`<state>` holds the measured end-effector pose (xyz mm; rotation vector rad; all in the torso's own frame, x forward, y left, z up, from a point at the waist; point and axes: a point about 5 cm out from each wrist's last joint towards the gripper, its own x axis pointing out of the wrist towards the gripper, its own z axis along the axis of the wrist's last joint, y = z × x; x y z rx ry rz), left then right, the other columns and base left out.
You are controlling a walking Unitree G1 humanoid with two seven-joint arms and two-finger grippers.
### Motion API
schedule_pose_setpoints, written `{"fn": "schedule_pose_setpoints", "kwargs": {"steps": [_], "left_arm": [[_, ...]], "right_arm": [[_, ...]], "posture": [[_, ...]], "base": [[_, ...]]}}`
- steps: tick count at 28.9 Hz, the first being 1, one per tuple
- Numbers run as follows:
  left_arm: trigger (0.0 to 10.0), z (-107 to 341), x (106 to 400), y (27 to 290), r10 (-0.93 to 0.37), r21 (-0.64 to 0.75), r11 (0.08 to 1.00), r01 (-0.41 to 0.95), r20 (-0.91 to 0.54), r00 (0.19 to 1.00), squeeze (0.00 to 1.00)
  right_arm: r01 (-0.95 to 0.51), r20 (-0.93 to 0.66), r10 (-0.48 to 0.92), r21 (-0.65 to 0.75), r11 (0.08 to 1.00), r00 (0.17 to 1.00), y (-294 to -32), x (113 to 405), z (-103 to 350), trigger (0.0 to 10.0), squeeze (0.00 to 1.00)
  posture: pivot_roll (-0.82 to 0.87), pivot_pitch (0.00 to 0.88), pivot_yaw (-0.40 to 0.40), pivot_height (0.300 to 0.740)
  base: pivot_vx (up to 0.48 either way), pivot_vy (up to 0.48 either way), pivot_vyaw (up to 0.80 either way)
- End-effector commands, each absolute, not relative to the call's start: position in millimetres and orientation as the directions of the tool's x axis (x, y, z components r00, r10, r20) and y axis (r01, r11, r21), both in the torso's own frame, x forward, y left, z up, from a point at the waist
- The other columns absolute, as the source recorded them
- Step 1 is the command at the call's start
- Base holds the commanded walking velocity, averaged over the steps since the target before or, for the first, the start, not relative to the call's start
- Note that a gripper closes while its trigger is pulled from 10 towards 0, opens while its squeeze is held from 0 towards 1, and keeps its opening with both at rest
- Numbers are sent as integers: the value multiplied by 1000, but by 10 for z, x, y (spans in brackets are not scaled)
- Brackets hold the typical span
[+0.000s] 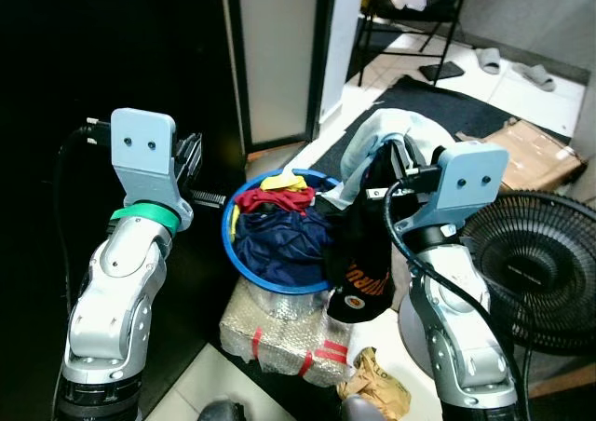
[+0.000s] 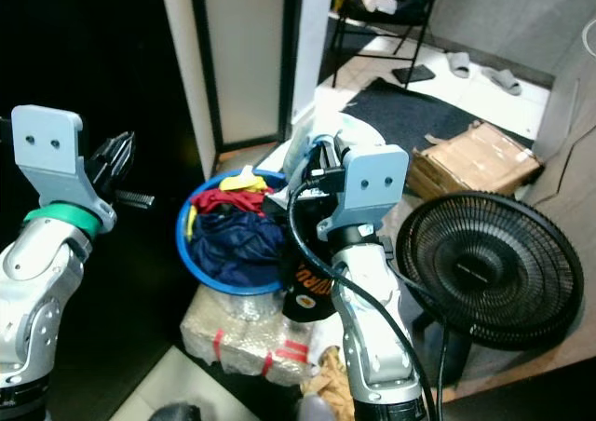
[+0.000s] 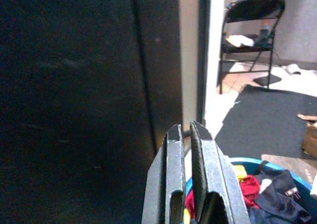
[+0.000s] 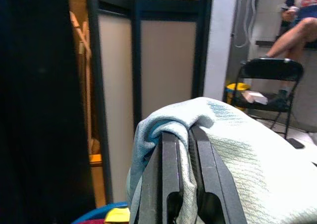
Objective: Clothes washing
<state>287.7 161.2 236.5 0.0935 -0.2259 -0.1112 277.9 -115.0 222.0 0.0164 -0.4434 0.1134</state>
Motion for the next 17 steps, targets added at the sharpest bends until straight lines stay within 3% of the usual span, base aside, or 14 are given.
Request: {"fn": "schedule_pose_setpoints", "kwargs": {"steps": [1,17], "left_arm": [[10000,2333,2877,1602,-128,108,988,107,208,970,0],[10000,2317,2877,1591,-130,106,988,110,203,970,0]], "right_arm": [[-109,424,104,-14,994,899,-1161,2784,2206,10000,0],[-83,409,79,-9,997,909,-1179,2801,2175,10000,0]], "posture": [[62,21,25,711],[61,30,27,740]], "base": [[0,0,0],[0,0,0]]}}
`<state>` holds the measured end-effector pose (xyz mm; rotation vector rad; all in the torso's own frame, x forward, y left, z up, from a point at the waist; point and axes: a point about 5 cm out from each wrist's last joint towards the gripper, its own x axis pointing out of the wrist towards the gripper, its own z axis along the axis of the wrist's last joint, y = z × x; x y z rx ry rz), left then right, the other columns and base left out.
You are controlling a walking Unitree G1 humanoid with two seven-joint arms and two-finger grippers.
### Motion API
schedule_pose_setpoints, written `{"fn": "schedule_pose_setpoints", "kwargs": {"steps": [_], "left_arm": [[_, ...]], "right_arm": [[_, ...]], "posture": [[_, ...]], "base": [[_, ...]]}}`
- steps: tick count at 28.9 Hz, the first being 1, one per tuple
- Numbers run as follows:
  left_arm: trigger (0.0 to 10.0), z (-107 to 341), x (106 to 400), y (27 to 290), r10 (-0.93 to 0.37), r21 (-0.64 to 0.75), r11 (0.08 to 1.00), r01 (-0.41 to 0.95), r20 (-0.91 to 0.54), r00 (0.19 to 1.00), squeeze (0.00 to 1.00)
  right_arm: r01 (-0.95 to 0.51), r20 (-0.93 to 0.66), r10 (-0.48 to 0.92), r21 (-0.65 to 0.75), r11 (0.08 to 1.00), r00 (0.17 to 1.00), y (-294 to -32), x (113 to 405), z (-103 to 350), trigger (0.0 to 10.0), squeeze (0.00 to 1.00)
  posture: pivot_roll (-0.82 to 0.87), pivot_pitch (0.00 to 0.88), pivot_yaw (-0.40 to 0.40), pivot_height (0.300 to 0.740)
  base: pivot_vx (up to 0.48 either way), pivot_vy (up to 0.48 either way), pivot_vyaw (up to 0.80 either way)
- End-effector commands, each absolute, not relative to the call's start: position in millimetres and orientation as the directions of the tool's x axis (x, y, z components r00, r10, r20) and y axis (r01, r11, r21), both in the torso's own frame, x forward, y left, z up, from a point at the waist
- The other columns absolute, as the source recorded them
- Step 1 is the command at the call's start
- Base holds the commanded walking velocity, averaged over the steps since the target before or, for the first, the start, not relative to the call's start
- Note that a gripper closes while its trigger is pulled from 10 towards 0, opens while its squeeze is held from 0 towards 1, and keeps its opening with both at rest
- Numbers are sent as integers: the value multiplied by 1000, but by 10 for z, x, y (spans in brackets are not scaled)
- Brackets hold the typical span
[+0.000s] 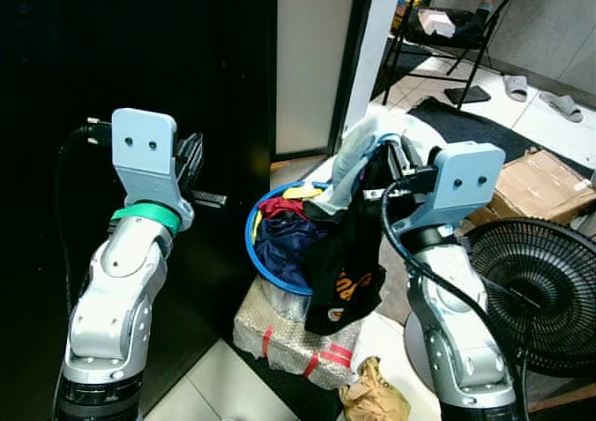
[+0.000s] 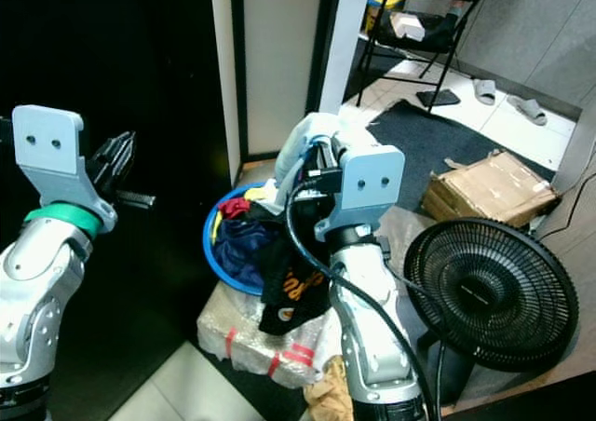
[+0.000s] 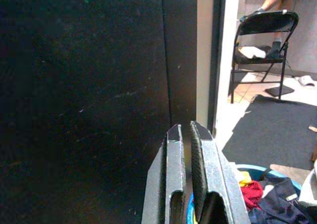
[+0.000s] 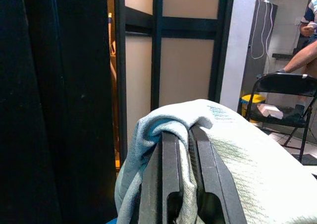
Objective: Clothes washing
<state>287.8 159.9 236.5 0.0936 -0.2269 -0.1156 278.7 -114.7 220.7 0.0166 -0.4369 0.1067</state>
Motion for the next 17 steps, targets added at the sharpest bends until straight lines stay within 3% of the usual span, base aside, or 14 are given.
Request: {"fn": "schedule_pose_setpoints", "kwargs": {"steps": [1,17], "left_arm": [[10000,2305,2877,1592,-130,107,988,111,199,971,0],[10000,2154,2844,1558,-186,134,977,166,151,971,0]], "right_arm": [[-71,395,67,-4,997,916,-1185,2813,2156,10000,0],[-67,304,37,90,994,952,-1150,2851,1937,10000,0]], "posture": [[61,30,27,740],[64,36,29,740]], "base": [[0,0,0],[0,0,0]]}}
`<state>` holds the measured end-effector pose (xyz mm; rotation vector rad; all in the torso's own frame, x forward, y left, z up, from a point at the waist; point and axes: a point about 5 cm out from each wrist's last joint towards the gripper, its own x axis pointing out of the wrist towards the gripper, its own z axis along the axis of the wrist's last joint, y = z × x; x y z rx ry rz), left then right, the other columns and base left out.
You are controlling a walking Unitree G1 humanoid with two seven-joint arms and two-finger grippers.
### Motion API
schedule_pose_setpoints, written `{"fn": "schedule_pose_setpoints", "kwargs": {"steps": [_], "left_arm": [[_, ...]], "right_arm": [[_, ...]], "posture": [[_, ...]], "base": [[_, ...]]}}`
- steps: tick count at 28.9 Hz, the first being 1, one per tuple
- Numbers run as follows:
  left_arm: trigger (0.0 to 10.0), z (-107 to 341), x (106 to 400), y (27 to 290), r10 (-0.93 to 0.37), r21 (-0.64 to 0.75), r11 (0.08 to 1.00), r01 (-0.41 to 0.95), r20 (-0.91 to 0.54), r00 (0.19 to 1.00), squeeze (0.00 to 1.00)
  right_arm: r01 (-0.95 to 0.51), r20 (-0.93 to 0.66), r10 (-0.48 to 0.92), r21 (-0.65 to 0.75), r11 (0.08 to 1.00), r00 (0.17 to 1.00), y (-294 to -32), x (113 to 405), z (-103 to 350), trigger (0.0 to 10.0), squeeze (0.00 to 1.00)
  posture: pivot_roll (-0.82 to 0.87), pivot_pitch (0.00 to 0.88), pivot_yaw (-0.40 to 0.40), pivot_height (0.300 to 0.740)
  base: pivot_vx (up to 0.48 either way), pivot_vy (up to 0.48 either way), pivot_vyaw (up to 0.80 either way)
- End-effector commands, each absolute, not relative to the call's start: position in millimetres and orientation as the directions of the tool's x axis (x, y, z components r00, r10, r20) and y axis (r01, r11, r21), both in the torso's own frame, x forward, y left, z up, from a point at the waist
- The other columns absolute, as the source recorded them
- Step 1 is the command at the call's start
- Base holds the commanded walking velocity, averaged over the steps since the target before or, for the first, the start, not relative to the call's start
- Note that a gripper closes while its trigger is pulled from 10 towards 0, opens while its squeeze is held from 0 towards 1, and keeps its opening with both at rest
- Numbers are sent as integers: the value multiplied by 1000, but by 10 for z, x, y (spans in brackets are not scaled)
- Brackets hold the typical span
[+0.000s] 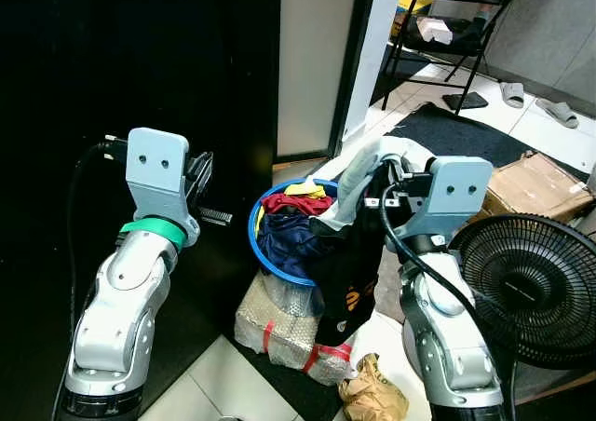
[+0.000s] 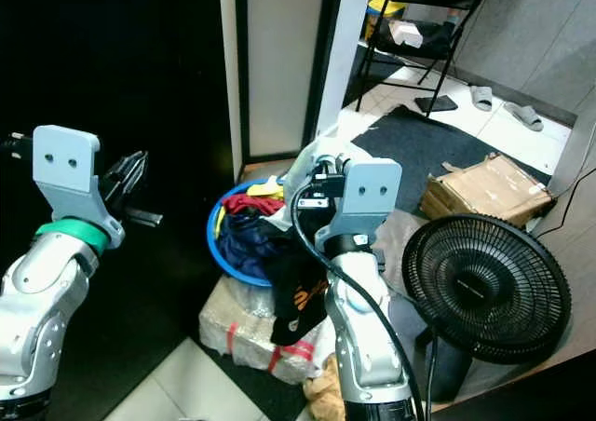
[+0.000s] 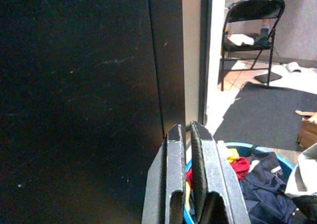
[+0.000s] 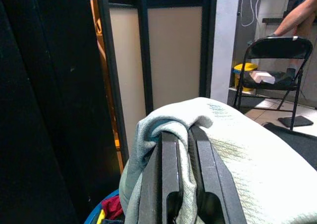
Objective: Clothes washing
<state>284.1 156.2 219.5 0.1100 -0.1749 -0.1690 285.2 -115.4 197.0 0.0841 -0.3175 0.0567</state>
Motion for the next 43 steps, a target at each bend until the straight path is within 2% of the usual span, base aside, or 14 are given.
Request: {"fn": "schedule_pose_setpoints", "kwargs": {"steps": [1,17,41,43], "left_arm": [[10000,2157,2844,1557,-185,130,978,166,153,971,0],[10000,2155,2843,1562,-180,130,978,160,156,971,0],[10000,2156,2843,1567,-171,127,980,152,156,973,0],[10000,2163,2852,1577,-161,125,982,141,165,973,0]], "right_arm": [[-68,305,37,90,994,952,-1149,2850,1937,10000,0],[-65,305,34,94,993,952,-1155,2851,1931,10000,0],[-66,308,31,105,992,951,-1152,2849,1939,10000,0],[-66,315,33,95,993,948,-1146,2850,1948,10000,0]], "posture": [[63,37,29,740],[63,38,29,740],[63,43,29,740],[63,40,29,740]], "base": [[0,0,0],[0,0,-76],[0,0,-786],[0,0,0]]}}
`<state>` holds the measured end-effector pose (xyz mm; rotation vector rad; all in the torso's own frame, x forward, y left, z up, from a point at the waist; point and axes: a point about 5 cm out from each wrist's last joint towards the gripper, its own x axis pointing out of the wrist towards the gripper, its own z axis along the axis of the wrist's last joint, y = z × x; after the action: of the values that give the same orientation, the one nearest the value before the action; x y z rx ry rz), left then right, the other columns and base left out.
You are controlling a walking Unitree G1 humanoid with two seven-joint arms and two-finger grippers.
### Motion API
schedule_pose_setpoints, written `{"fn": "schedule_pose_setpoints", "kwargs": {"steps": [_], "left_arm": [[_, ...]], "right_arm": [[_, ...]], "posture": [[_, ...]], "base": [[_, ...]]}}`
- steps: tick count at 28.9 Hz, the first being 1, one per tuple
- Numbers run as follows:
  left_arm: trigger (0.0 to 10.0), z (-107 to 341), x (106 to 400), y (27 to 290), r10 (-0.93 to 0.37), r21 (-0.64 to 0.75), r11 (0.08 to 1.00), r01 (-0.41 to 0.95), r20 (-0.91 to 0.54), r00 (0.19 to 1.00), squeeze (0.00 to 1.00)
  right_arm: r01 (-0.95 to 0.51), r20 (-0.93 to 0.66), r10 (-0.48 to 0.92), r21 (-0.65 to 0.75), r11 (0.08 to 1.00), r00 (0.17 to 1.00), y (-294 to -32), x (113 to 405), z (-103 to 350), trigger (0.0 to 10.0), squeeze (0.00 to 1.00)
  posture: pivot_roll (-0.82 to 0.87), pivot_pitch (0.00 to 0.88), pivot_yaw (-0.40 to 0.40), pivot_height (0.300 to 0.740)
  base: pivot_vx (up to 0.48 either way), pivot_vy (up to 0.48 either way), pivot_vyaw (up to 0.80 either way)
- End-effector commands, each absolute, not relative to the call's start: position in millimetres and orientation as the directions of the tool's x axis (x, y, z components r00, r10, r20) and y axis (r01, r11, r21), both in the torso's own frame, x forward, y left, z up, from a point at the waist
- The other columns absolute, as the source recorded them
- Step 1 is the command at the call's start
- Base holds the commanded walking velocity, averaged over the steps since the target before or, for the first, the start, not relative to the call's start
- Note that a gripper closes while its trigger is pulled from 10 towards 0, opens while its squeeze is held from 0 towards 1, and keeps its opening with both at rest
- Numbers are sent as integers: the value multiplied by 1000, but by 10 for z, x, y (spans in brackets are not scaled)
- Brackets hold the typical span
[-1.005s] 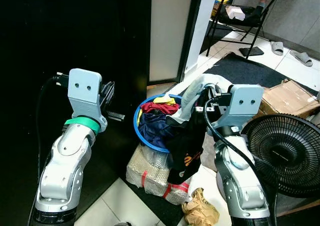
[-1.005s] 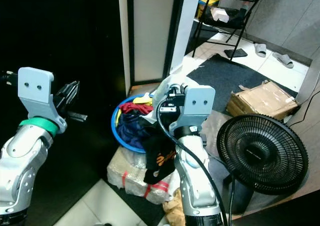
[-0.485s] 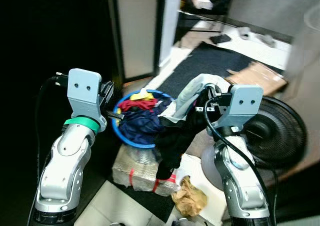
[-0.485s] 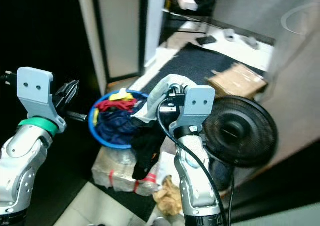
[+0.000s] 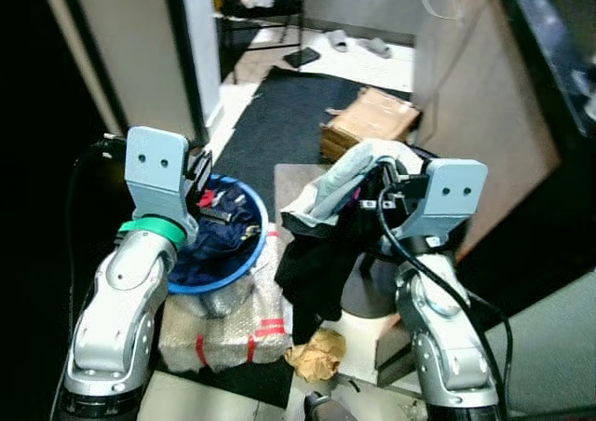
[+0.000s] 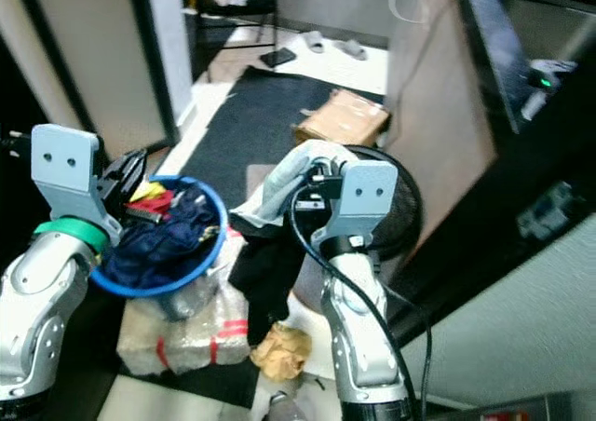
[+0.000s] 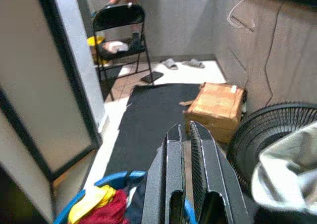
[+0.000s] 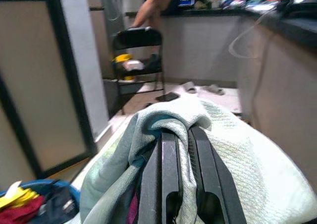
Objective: Clothes washing
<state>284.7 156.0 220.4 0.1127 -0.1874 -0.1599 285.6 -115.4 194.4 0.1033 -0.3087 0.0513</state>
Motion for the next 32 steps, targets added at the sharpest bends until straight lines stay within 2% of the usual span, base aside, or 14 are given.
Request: {"fn": "schedule_pose_setpoints", "kwargs": {"steps": [1,9,19,29,32], "left_arm": [[10000,2163,2852,1577,-161,125,982,141,165,973,0],[10000,2170,2844,1571,-168,120,982,149,171,971,0],[10000,2168,2841,1569,-171,117,981,152,174,970,0],[10000,2166,2843,1564,-175,125,980,155,173,969,0],[10000,2167,2843,1565,-175,126,980,154,174,969,0]], "right_arm": [[-66,315,33,95,993,948,-1146,2850,1948,10000,0],[-70,317,38,92,993,948,-1138,2854,1947,10000,0],[-71,314,36,102,992,949,-1136,2866,1945,10000,0],[-59,314,26,94,994,949,-1148,2875,1940,10000,0],[-61,310,27,101,993,950,-1146,2878,1935,10000,0]], "posture": [[63,40,29,740],[65,35,27,740],[65,28,26,740],[69,28,24,740],[69,29,24,740]], "base": [[0,0,0],[-107,0,0],[-234,0,-795],[0,0,-42],[0,0,-775]]}}
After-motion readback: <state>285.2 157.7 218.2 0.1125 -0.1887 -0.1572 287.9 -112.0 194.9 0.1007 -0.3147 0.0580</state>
